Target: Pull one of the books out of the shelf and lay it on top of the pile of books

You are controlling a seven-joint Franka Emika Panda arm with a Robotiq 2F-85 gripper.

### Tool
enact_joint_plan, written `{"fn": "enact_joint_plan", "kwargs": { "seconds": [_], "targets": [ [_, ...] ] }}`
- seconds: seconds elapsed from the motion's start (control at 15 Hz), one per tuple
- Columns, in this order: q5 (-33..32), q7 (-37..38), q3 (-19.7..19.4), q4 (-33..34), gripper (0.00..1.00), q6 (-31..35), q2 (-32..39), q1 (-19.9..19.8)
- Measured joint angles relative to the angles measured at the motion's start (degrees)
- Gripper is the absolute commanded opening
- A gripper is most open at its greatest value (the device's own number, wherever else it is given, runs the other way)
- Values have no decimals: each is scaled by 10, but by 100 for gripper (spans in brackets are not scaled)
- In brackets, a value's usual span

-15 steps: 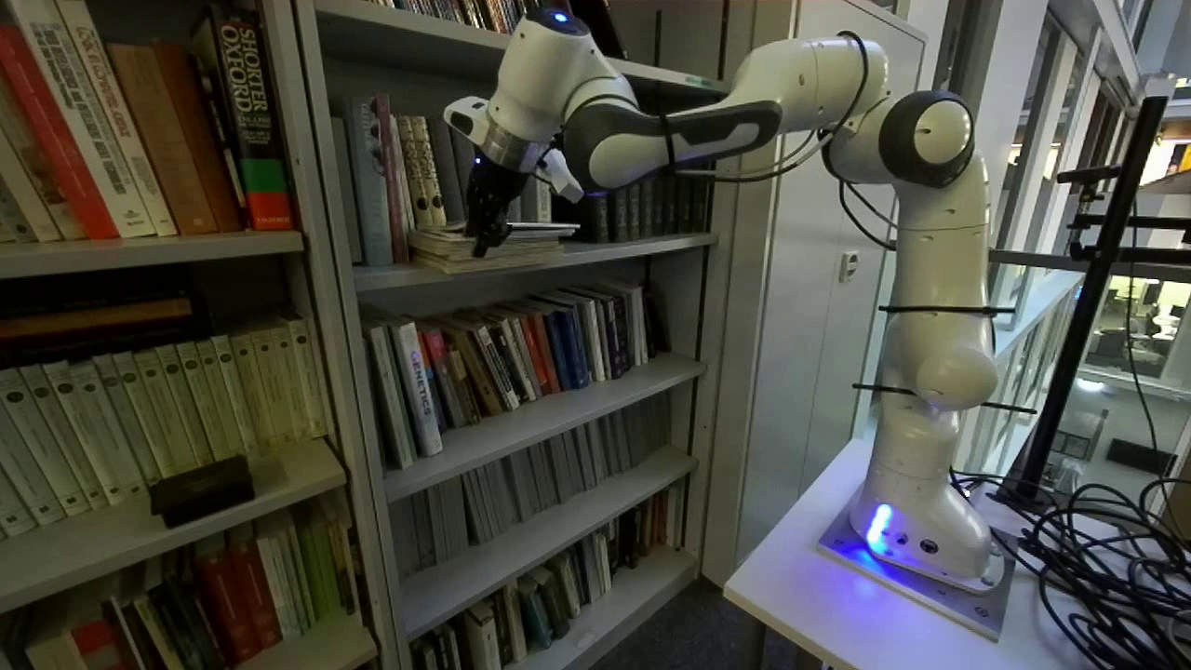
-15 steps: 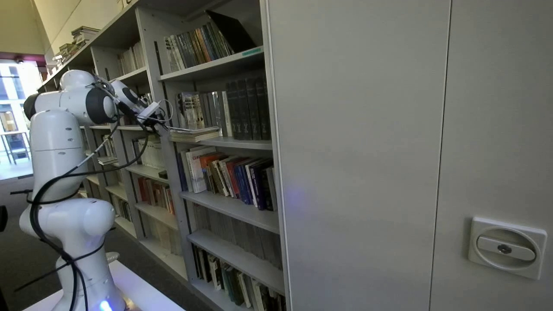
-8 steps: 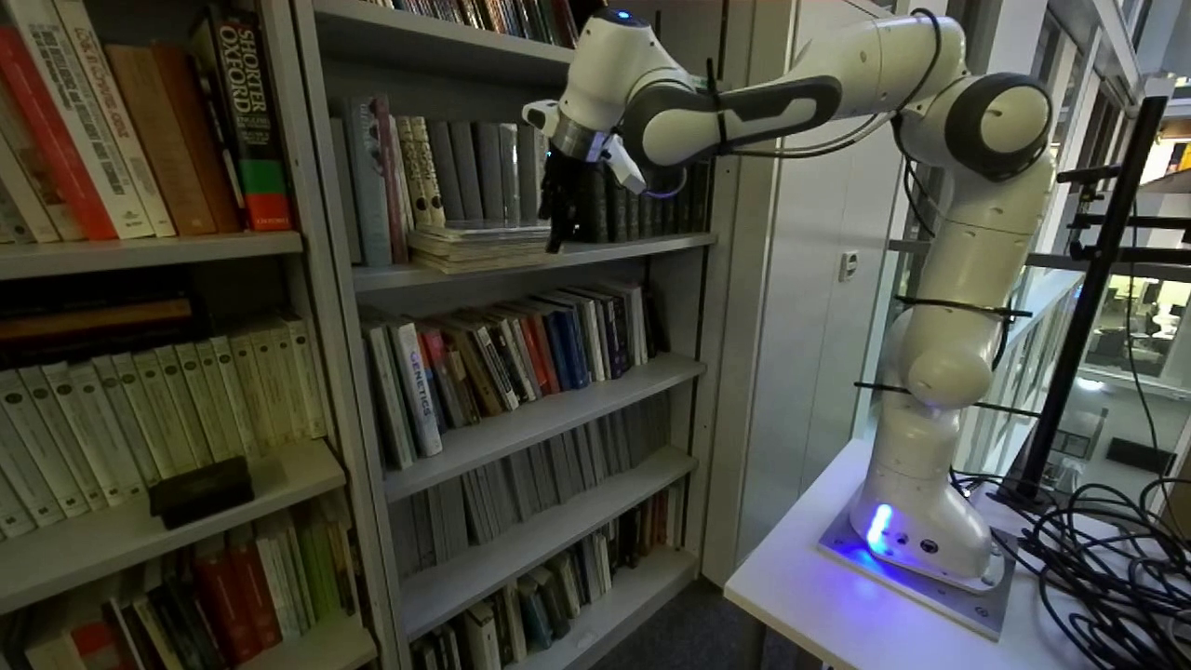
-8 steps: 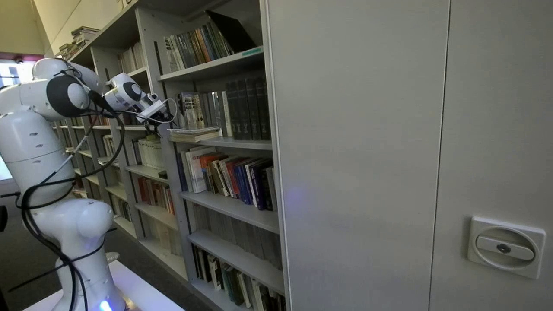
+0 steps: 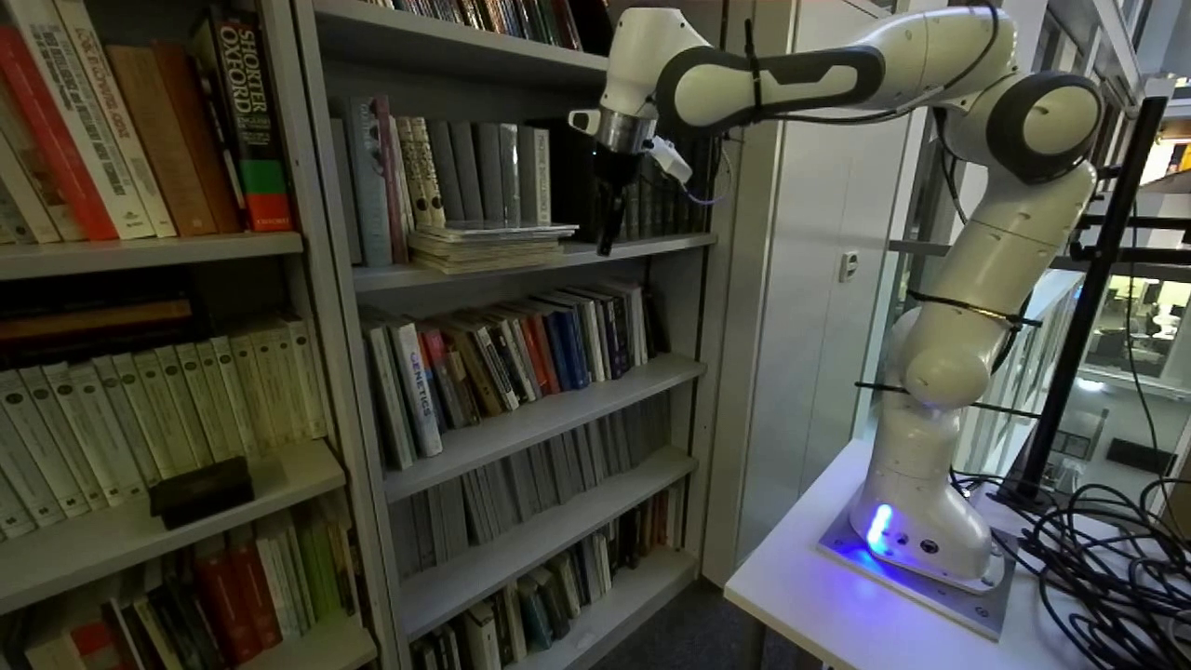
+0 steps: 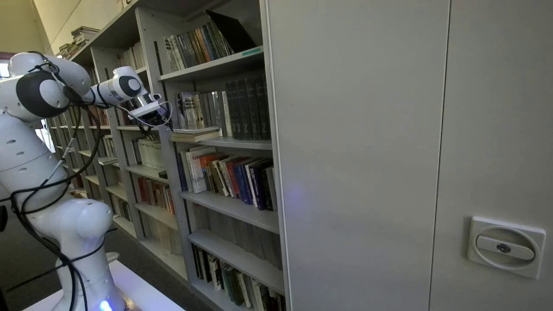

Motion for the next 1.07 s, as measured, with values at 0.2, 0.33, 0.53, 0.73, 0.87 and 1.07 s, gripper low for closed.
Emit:
{"fn": "enact_joint_plan", "kwargs": {
  "seconds": [0.2,0.33,0.53,0.73,0.87,1.07],
  "targets": [
    [74,-1,0,15,100,-86,-5,4],
    [143,-12,-1,26,100,-94,-5,8],
    [236,-35,-2,38,100,-93,-4,16],
    [272,-44,-2,45,100,-81,2,19],
    [274,-44,-2,45,100,-80,4,19],
    [274,-44,-2,45,100,-80,4,19]
  ]
}}
